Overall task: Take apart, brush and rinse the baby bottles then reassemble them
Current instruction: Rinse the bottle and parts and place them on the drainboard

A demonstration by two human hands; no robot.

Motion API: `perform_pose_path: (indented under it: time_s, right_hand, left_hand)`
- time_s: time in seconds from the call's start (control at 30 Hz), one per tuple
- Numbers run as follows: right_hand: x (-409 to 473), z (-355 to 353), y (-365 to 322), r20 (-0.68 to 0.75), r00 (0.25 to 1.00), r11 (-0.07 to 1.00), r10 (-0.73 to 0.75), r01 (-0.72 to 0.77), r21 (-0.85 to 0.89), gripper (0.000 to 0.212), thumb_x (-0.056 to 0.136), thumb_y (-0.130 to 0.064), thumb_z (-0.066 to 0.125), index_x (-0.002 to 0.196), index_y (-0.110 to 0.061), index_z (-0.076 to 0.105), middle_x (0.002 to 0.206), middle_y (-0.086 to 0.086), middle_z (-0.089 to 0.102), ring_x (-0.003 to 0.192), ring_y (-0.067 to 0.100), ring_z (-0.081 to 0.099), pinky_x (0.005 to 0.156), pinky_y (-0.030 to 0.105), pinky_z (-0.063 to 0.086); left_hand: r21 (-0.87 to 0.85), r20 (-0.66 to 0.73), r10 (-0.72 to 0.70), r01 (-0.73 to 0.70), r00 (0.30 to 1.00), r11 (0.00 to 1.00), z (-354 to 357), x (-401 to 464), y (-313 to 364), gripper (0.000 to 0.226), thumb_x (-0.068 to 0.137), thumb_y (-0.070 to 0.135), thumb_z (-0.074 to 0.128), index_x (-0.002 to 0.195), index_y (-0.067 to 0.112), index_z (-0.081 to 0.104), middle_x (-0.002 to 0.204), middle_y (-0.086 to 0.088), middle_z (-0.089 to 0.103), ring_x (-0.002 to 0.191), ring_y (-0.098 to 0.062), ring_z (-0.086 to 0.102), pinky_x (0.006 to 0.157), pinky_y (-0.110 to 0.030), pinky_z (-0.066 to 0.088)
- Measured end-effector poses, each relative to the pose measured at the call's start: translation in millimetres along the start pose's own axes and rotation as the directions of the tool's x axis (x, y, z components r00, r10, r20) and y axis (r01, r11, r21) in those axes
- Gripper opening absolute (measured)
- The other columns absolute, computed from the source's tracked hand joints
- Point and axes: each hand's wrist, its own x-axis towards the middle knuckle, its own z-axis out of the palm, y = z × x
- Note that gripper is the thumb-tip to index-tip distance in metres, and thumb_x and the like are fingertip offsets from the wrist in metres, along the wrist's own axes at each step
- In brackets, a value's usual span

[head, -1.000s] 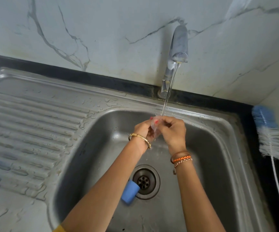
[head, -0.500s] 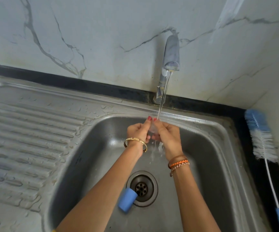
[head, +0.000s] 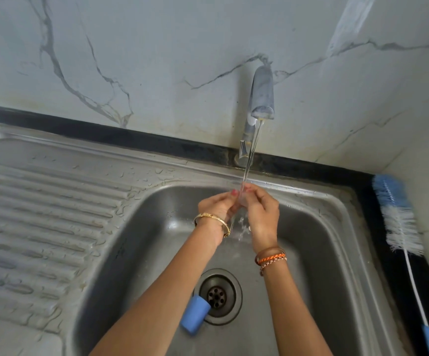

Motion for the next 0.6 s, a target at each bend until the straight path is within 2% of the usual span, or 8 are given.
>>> perform_pose_path:
  time_s: [0.07,0.17,0.27,0.33,0.37,0.47,0.53,0.6]
  right_hand:
    - [3.5,7.3,3.9,-0.059,0.988,0.990,0.139,-0.139,0.020,0.032,0.095,-0.009,0.041,0.072,-0.022,0.059,0.077,-0.004,0.061,0.080,0.015,0.057,0.083,0.036,0.049]
    - [6.8,13.7,1.1,0.023,0.974,0.971,0.224,-0.221,-0.093,0.038,0.098,-0.022,0.041,0.064,-0.015,0.055,0.065,0.001,0.055,0.064,0.015,0.051,0.073,0.037,0.046]
    - [11.3,7.7,-20.6,0.264,0.946,0.927,0.186,-0.080,-0.365,0.028,0.094,-0.027,0.050,0.074,-0.013,0.064,0.070,0.001,0.060,0.067,0.012,0.053,0.071,0.028,0.043]
    - [9.9,3.8,-36.6,0.402,0.897,0.912,0.184,-0.002,-0.411,0.008,0.087,-0.016,0.060,0.089,-0.016,0.069,0.087,-0.002,0.063,0.083,0.009,0.056,0.078,0.023,0.044]
    - [6.9,2.1,-40.7,0.437,0.883,0.904,0.173,0.034,-0.427,0.014,0.084,-0.011,0.064,0.096,-0.017,0.069,0.093,-0.005,0.061,0.089,0.008,0.055,0.080,0.020,0.043]
    - [-6.4,-3.6,-39.9,0.341,0.938,0.942,0.061,0.060,-0.332,0.033,0.076,-0.007,0.071,0.108,-0.015,0.065,0.101,-0.005,0.061,0.094,0.007,0.055,0.081,0.019,0.044]
    - [-15.7,-12.2,-37.9,0.212,0.971,0.988,0.106,-0.079,-0.132,0.022,0.075,-0.009,0.074,0.096,-0.011,0.068,0.093,0.004,0.067,0.088,0.015,0.062,0.077,0.024,0.051]
    - [-24.2,-21.1,-39.3,0.206,0.961,0.982,0.186,-0.176,-0.069,0.004,0.078,-0.009,0.070,0.082,-0.011,0.071,0.081,0.008,0.070,0.086,0.019,0.065,0.082,0.030,0.052]
  left_hand:
    - [0.219,0.006,0.039,-0.039,0.999,0.975,5.4,-6.8,-2.4,0.025,0.080,0.006,0.069,0.058,0.008,0.060,0.041,0.008,0.058,0.044,-0.005,0.055,0.043,-0.012,0.044]
    - [0.399,-0.087,0.072,-0.031,0.994,0.916,6.0,-6.0,0.1,0.043,0.084,0.026,0.067,0.048,0.010,0.050,0.034,0.007,0.047,0.033,-0.004,0.042,0.035,-0.014,0.034]
    - [0.203,-0.159,-0.146,0.177,0.976,0.963,-3.7,-3.6,6.8,0.038,0.089,0.024,0.062,0.056,0.006,0.051,0.041,-0.001,0.050,0.027,-0.005,0.042,0.029,-0.013,0.030]
    - [-0.025,-0.064,-0.299,0.298,0.952,0.954,-9.8,-7.4,7.0,0.028,0.092,0.007,0.055,0.065,0.002,0.050,0.037,-0.004,0.053,0.027,-0.008,0.048,0.029,-0.013,0.036]
    - [-0.124,-0.015,-0.329,0.324,0.944,0.938,-12.2,-11.0,6.7,0.024,0.092,0.001,0.050,0.068,0.001,0.050,0.038,-0.005,0.054,0.029,-0.010,0.051,0.031,-0.014,0.040]
    - [-0.214,0.082,-0.292,0.303,0.953,0.929,-16.5,-20.5,7.2,0.019,0.092,-0.006,0.046,0.074,-0.001,0.054,0.044,-0.007,0.059,0.037,-0.010,0.058,0.040,-0.015,0.048]
    - [-0.146,0.138,-0.260,0.279,0.956,0.949,-17.7,-29.6,10.2,0.017,0.091,-0.007,0.046,0.079,-0.002,0.056,0.049,-0.007,0.063,0.041,-0.011,0.061,0.042,-0.014,0.049]
    - [-0.009,0.137,-0.253,0.256,0.958,0.967,-19.3,-39.9,16.6,0.017,0.091,-0.008,0.046,0.081,-0.001,0.058,0.054,-0.008,0.065,0.043,-0.014,0.063,0.043,-0.015,0.050]
